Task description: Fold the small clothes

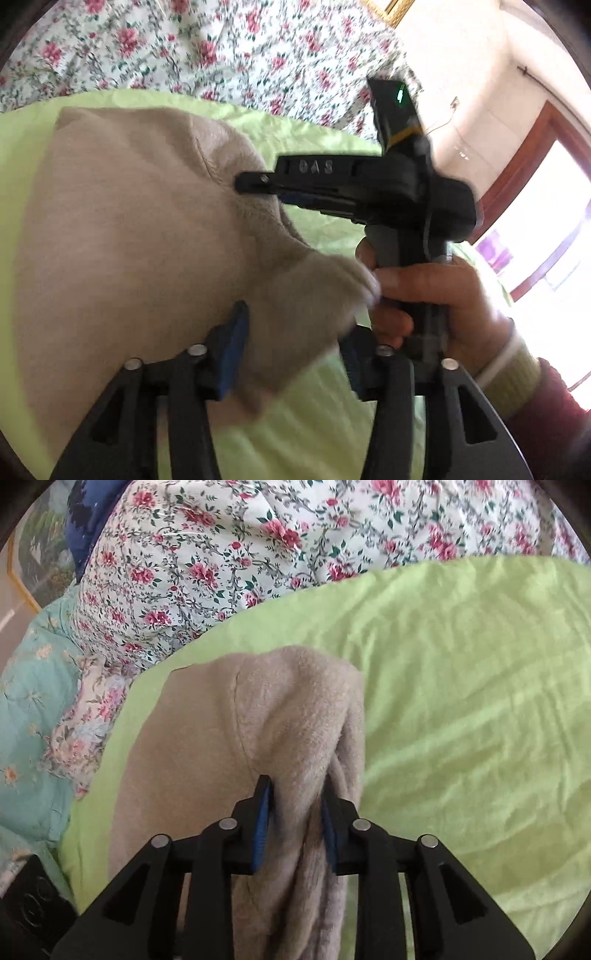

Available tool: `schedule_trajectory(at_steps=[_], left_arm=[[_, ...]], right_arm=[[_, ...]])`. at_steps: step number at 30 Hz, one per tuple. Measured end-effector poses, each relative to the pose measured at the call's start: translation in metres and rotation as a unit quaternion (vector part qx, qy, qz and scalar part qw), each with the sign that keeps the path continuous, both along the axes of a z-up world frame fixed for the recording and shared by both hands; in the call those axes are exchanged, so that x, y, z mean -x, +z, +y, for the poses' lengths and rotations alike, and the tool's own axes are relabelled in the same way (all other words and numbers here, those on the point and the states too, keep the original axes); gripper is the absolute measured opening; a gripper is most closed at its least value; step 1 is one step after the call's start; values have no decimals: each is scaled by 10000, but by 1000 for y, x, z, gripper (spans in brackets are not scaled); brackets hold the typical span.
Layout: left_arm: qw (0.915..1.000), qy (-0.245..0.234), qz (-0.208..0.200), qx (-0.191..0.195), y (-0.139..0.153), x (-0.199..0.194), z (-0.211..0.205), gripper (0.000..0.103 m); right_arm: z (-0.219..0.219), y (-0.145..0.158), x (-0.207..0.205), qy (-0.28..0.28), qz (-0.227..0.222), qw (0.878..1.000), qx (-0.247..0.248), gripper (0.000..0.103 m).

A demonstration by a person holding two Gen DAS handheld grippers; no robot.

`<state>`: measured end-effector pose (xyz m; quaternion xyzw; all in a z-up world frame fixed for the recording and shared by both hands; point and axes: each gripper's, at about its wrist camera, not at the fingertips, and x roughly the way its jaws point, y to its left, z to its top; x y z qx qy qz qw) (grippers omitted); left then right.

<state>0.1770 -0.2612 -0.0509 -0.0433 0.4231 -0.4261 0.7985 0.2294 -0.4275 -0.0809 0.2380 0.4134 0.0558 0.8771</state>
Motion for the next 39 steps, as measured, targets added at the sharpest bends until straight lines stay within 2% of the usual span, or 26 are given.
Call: schedule_trajectory(at_steps=[1,2,4,5,7,10,12,15,19,21,23,25,26,27,28,29,30,34,39], left_arm=[[10000,3,-43,25,5,6,9,57],[9999,58,-121,34,12,11,23,66],[9995,189,-259,69,22,14,43,76],[9988,349,-332,53,28,14,59,84],[9972,645,-373,27,34,8,82,87],[9950,963,-255,-44,30,-19,101,89],[9937,1119,46,-49,20,-47,110,89],[9912,1189,563,137,-1,-86,114,89],[9876,1149,1057,174,-30,-126,103,90],[9872,1043,1191,214,-39,-134,96,90],[9882,983,1171,66,-44,-142,83,88],[9896,914,1104,-77,-45,-142,77,80],[9907,822,1079,-60,-45,-143,72,64],[9916,788,1025,-92,-43,-143,70,61],[9929,770,895,-169,-41,-141,67,58],[9939,746,786,-191,-38,-139,66,54],[9947,732,703,-190,-36,-135,68,50],[9955,720,614,-21,-20,-119,88,45],[9961,788,383,83,6,-85,147,45]], right_arm=[[0,2,4,-25,-4,10000,22,38],[-2,4,11,-70,-18,10000,22,43],[-4,6,24,-141,-46,9999,-3,62],[-5,6,31,-136,-66,9999,-39,64],[-4,6,40,-76,-72,9999,-97,69],[-2,1,42,18,12,9999,-110,72],[-4,-6,39,4,87,9998,-193,72],[-10,-17,28,14,174,9983,-560,72],[-10,-28,12,117,298,9973,-663,72],[-9,-32,6,184,326,9968,-710,72],[-8,-33,0,241,324,9966,-721,72],[-6,-35,-6,290,362,9963,-721,69],[-4,-36,-8,319,382,9961,-733,66],[-2,-38,-10,370,408,9953,-798,53],[0,-39,-10,394,428,9944,-887,45],[2,-38,-9,372,390,9944,-905,43],[3,-36,-8,386,342,9948,-883,37],[16,-16,8,353,37,9958,-844,30],[57,6,26,630,-215,9928,-994,30]])
